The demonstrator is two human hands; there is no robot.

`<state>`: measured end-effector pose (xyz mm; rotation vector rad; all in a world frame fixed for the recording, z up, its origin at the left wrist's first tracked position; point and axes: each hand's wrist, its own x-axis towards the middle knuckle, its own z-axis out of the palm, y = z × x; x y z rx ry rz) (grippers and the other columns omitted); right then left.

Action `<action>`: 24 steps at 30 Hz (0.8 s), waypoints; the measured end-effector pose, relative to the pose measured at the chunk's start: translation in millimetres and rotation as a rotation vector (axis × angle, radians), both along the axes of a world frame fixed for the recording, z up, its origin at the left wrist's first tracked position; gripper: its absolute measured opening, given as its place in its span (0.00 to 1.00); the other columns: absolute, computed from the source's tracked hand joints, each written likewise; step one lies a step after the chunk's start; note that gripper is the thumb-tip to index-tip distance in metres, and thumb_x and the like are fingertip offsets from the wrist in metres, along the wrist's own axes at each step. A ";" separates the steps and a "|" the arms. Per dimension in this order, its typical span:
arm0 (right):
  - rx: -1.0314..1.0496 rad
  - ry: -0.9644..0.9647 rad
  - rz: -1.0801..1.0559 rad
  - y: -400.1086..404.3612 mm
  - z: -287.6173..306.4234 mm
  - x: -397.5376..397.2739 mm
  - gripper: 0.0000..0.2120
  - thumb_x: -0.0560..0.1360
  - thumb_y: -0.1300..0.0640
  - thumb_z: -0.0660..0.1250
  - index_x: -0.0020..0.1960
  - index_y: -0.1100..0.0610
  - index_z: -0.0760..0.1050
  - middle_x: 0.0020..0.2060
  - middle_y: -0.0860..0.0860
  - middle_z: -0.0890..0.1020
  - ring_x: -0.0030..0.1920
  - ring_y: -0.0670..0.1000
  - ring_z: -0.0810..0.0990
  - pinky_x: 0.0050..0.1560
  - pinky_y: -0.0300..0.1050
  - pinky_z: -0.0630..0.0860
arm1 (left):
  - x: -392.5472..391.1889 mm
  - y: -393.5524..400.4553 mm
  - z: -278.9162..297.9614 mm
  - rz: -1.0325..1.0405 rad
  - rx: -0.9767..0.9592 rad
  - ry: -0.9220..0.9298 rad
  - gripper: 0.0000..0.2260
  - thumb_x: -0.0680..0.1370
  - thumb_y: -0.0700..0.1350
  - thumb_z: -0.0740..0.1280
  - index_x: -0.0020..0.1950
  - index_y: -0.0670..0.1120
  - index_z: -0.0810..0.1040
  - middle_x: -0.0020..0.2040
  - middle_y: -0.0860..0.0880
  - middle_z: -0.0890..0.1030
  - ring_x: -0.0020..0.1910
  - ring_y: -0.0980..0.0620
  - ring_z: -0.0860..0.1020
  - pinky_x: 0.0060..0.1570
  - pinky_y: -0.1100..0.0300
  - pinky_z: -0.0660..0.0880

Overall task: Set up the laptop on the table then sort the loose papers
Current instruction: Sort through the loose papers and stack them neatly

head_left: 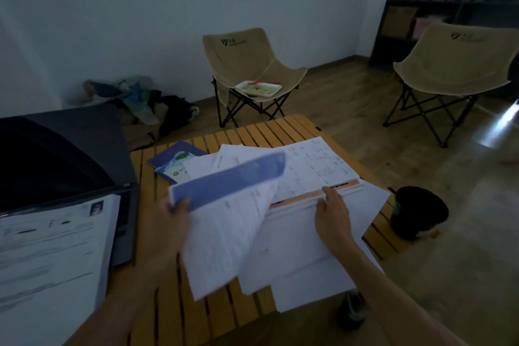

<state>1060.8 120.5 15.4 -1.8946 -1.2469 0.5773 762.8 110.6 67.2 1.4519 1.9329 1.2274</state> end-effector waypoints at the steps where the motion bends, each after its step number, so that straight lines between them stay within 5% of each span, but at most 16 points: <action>1: -0.003 -0.047 0.010 0.7 -0.4 -1.5 0.19 0.84 0.58 0.58 0.73 0.58 0.66 0.72 0.56 0.70 0.71 0.57 0.68 0.71 0.52 0.66 | -21.4 -1.7 2.0 0.102 0.014 0.048 0.08 0.81 0.45 0.64 0.55 0.41 0.76 0.47 0.46 0.80 0.45 0.44 0.80 0.45 0.49 0.76; 5: -0.062 -0.243 0.104 9.4 -6.9 -17.6 0.22 0.82 0.54 0.62 0.75 0.57 0.66 0.76 0.55 0.65 0.76 0.57 0.61 0.76 0.54 0.59 | -73.9 -8.0 -0.3 0.262 0.029 0.059 0.12 0.79 0.38 0.64 0.62 0.38 0.76 0.56 0.37 0.80 0.53 0.38 0.78 0.52 0.46 0.75; 12: -0.123 -0.500 0.244 29.6 -13.2 -46.6 0.31 0.82 0.43 0.58 0.79 0.55 0.57 0.80 0.55 0.55 0.80 0.55 0.49 0.80 0.53 0.46 | -104.8 -12.6 5.3 0.356 0.165 -0.160 0.07 0.77 0.36 0.64 0.54 0.41 0.78 0.48 0.41 0.82 0.43 0.44 0.79 0.41 0.54 0.75; 15: -0.164 -0.503 0.275 40.4 -10.3 -56.9 0.37 0.79 0.36 0.58 0.79 0.56 0.56 0.80 0.56 0.53 0.81 0.56 0.47 0.80 0.54 0.43 | -100.1 -39.5 -8.0 0.349 0.052 -0.206 0.02 0.75 0.37 0.67 0.44 0.39 0.75 0.37 0.41 0.77 0.36 0.44 0.75 0.35 0.57 0.69; 19: -0.269 -0.492 0.259 52.1 -6.5 -67.7 0.49 0.72 0.27 0.59 0.79 0.60 0.53 0.80 0.59 0.51 0.80 0.59 0.46 0.79 0.55 0.45 | -95.8 -74.0 -34.1 0.139 -0.270 0.296 0.11 0.75 0.46 0.71 0.37 0.48 0.70 0.33 0.49 0.71 0.33 0.51 0.73 0.30 0.59 0.65; 22: -0.211 -0.539 0.232 52.8 -11.6 -69.1 0.51 0.69 0.26 0.61 0.76 0.62 0.56 0.78 0.60 0.58 0.78 0.60 0.53 0.79 0.57 0.51 | -95.2 -80.2 -30.2 -0.016 -0.438 0.907 0.14 0.69 0.56 0.70 0.45 0.49 0.71 0.41 0.52 0.67 0.45 0.50 0.73 0.39 0.59 0.66; 24: -0.149 -0.595 0.215 49.8 -16.7 -65.2 0.47 0.68 0.25 0.61 0.72 0.60 0.62 0.74 0.59 0.65 0.76 0.60 0.60 0.77 0.57 0.57 | -92.3 -72.2 -19.3 0.017 -0.364 1.006 0.23 0.62 0.56 0.75 0.50 0.46 0.73 0.48 0.46 0.71 0.48 0.45 0.74 0.43 0.55 0.70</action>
